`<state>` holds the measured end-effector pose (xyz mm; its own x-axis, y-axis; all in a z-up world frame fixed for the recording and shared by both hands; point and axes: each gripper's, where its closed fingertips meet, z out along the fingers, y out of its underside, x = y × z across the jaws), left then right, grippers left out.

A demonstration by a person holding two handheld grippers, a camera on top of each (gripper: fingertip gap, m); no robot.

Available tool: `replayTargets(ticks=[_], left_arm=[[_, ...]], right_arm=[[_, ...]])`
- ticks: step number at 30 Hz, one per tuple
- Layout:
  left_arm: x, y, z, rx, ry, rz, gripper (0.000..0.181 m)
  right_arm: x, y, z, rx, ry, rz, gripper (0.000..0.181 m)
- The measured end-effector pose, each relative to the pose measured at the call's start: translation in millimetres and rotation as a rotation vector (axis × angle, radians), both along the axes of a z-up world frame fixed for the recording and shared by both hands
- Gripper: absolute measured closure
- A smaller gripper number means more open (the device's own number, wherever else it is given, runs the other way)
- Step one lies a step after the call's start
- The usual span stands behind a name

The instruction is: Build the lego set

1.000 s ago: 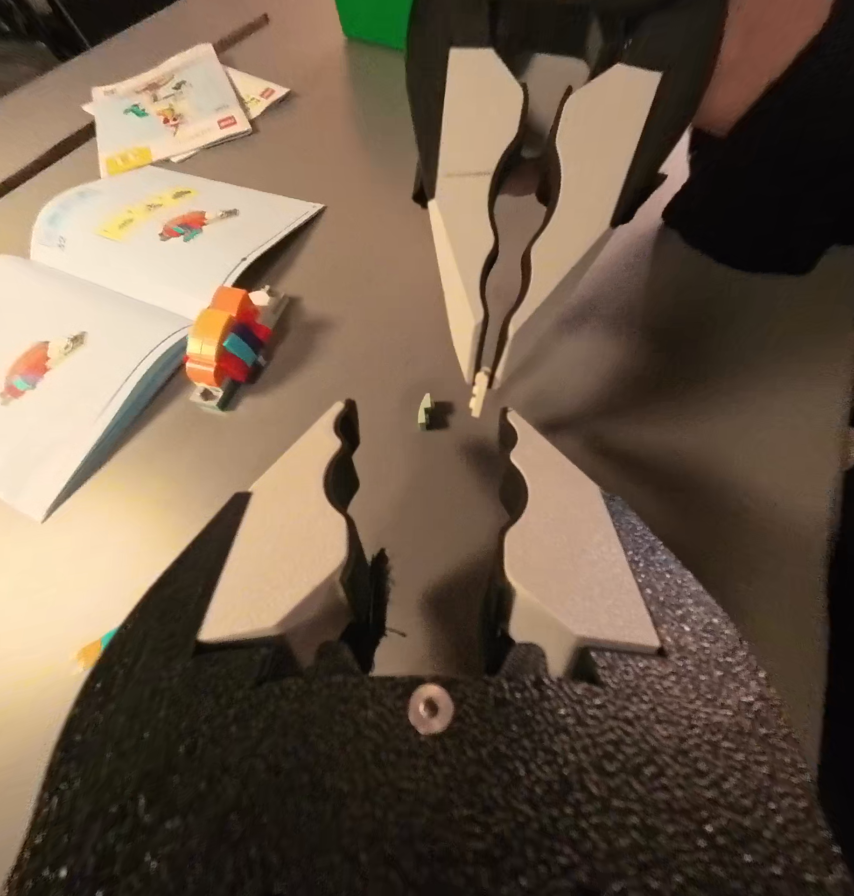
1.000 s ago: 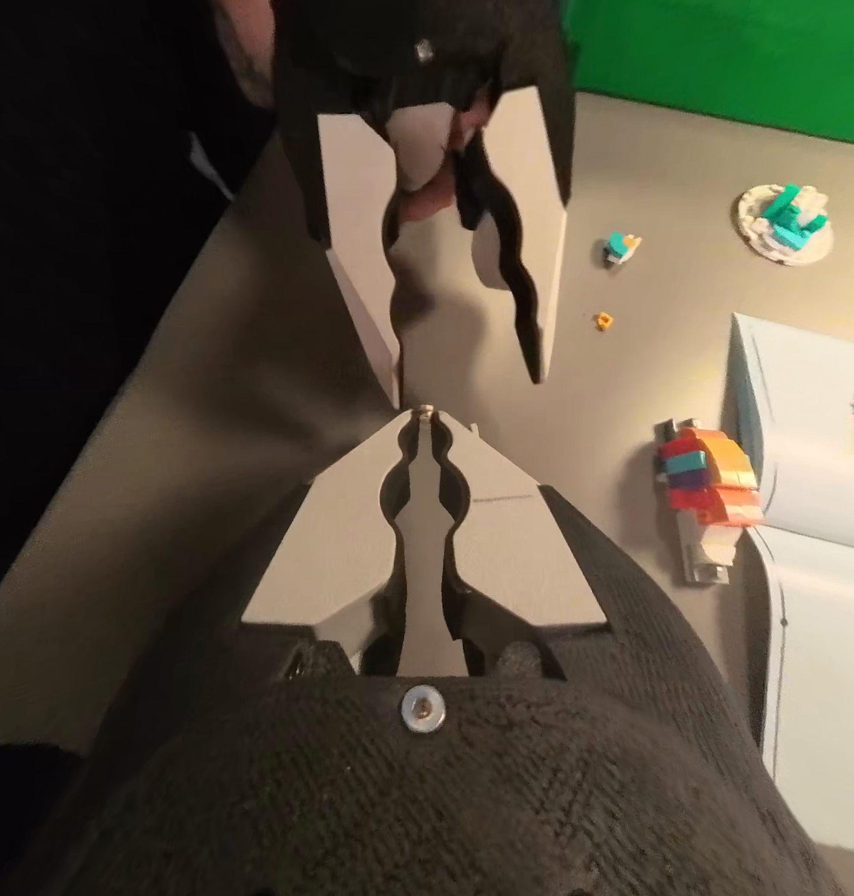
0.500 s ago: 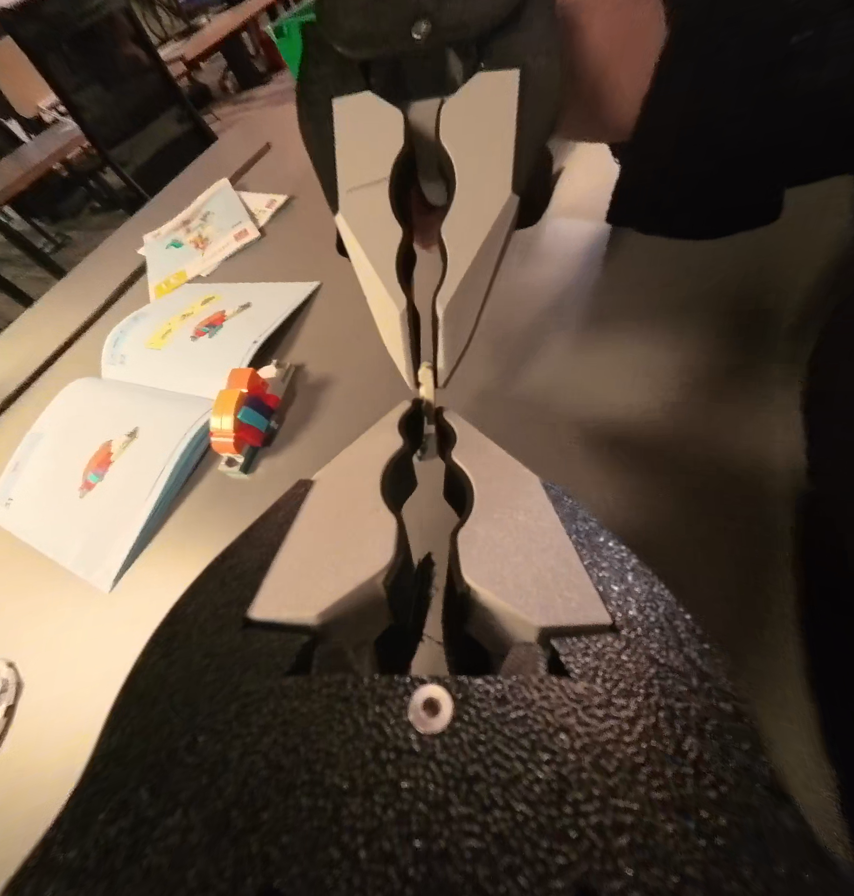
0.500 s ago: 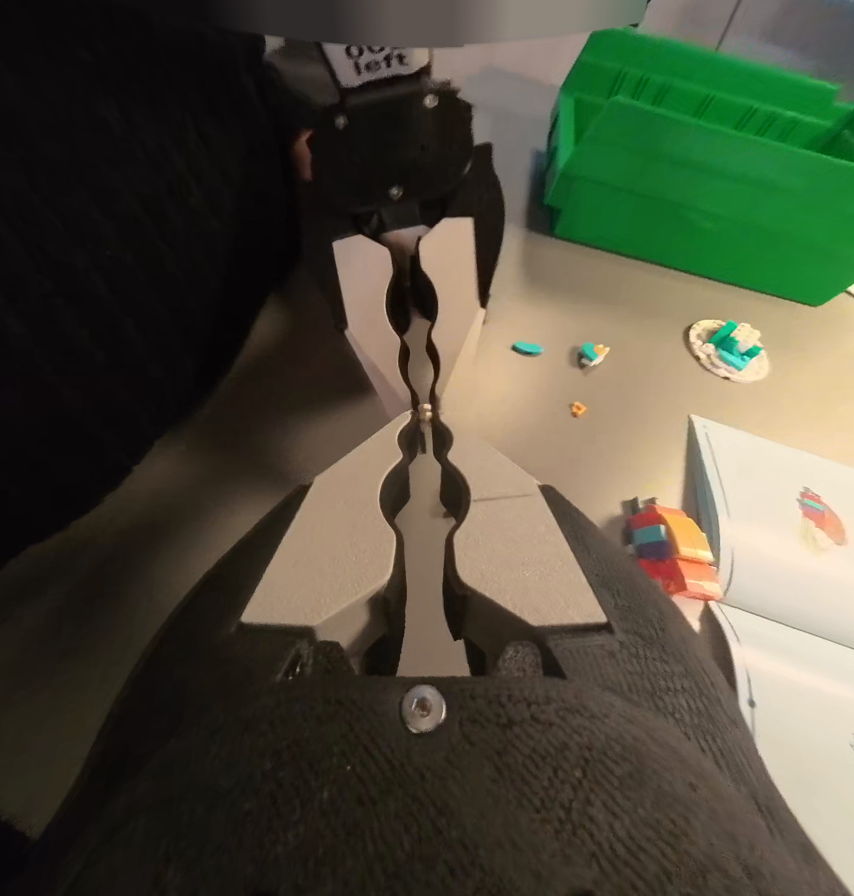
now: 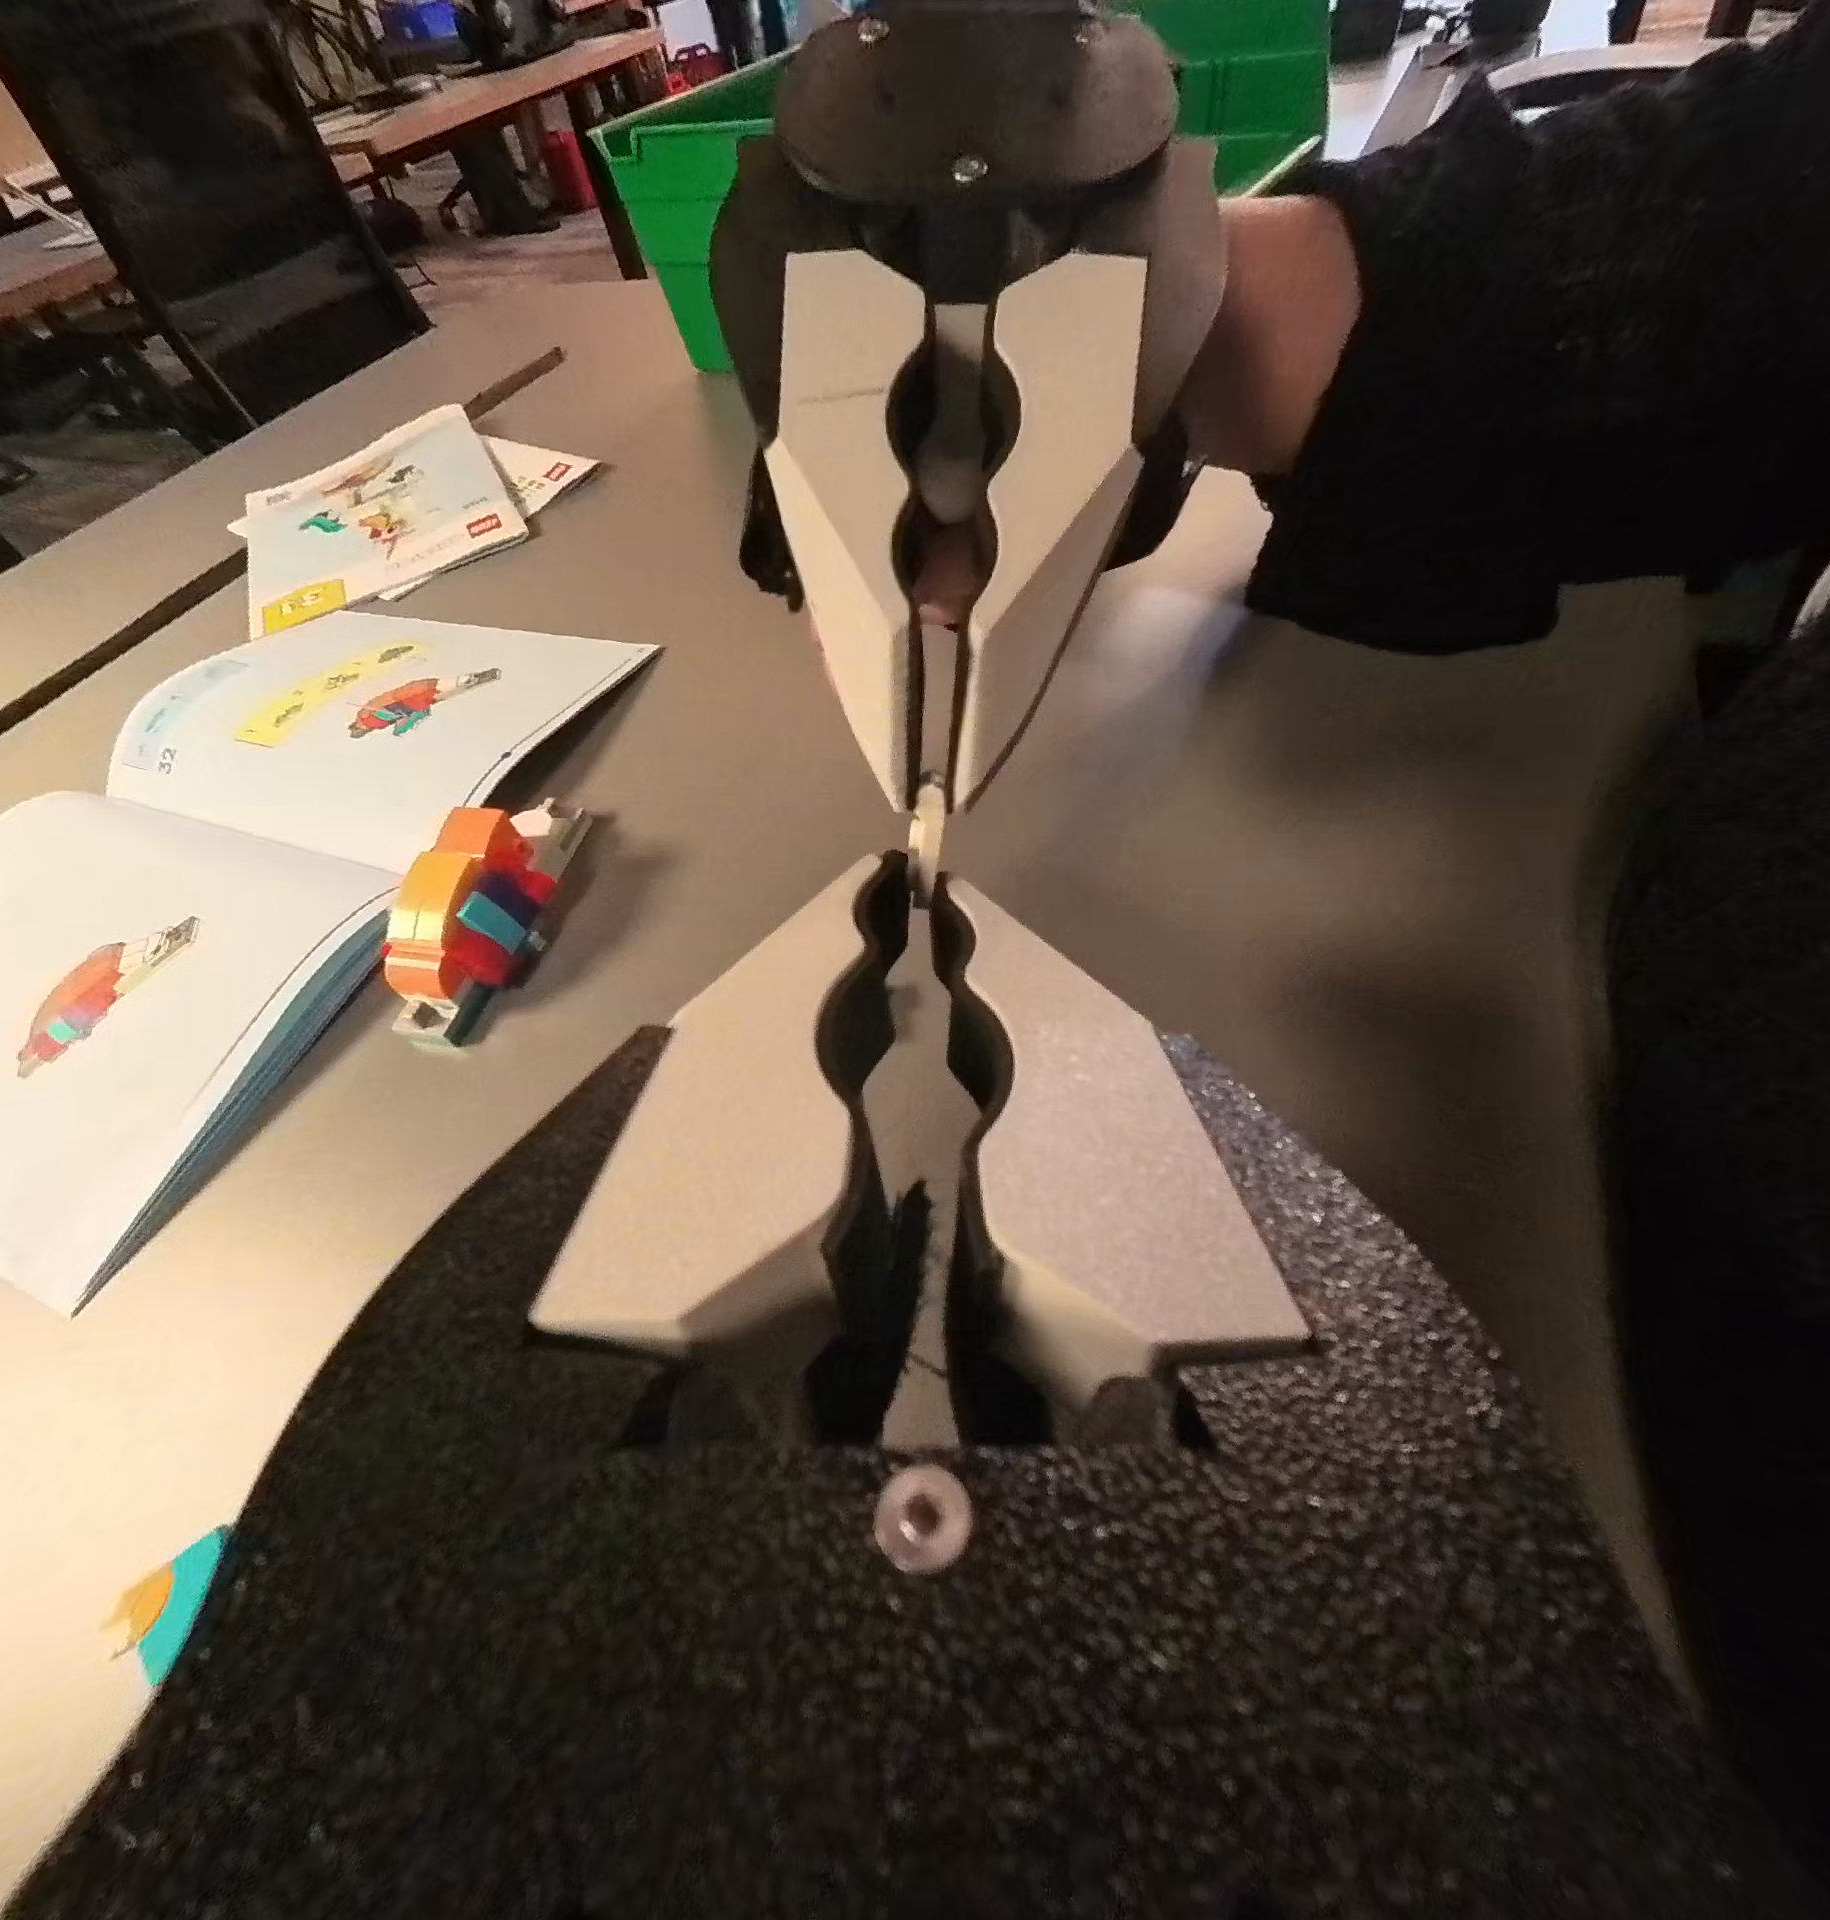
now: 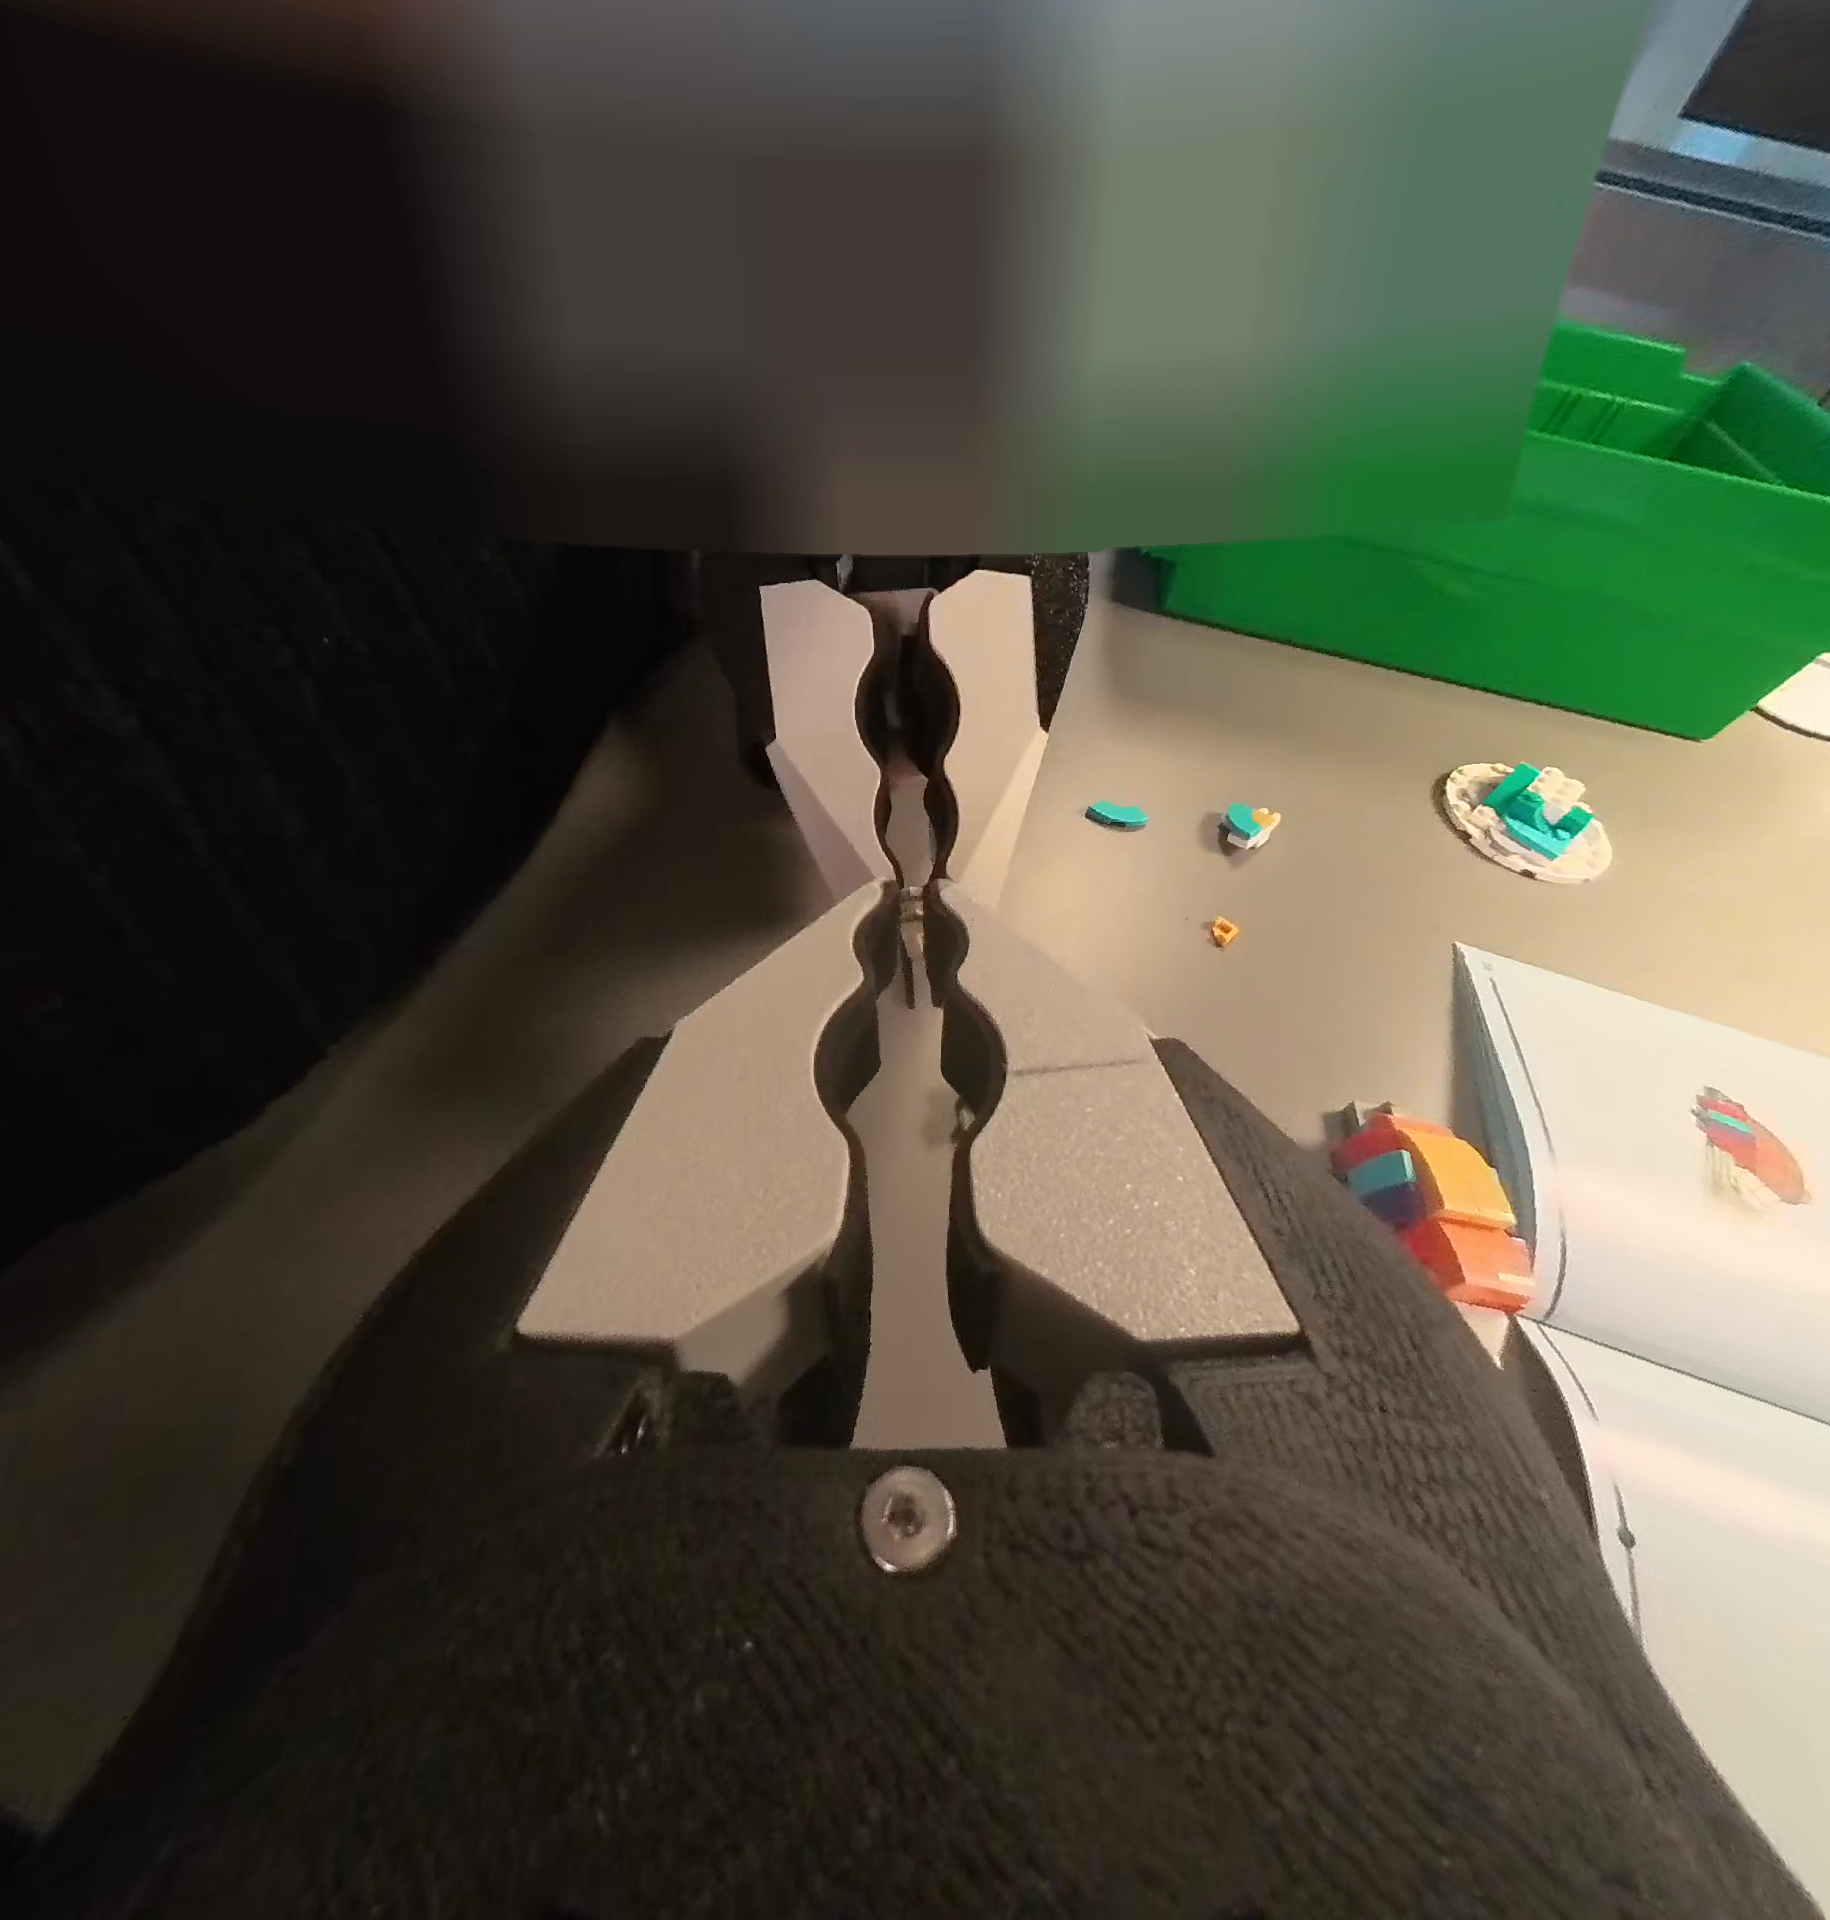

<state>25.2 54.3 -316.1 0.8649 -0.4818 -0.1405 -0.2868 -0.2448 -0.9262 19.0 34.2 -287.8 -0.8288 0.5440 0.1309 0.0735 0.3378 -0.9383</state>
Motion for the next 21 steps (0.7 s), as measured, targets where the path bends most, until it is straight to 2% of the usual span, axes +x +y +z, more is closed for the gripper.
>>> replayTargets(ticks=[7, 8, 11, 13, 17, 21], left_arm=[[-2, 1, -1, -0.028, -0.032, 0.023, 0.179], [-5, 1, -2, -0.029, -0.016, 0.048, 0.174], [-18, 0, -15, -0.1, 0.048, 0.115, 0.134], [-15, -2, -26, -0.192, 0.014, 0.099, 0.125], [-15, -1, -35, -0.261, 0.012, 0.083, 0.134], [-15, 0, -45, -0.33, 0.02, 0.079, 0.144]], right_arm=[[0, 3, -1, 0.026, -0.002, -0.008, 0.179], [0, 4, -3, 0.034, -0.013, -0.008, 0.179], [-1, 7, -18, 0.086, -0.054, -0.016, 0.179], [-2, 6, -28, 0.119, -0.075, -0.013, 0.179], [-5, 6, -46, 0.2, -0.121, -0.012, 0.179], [-5, 9, -51, 0.243, -0.151, -0.021, 0.179]])
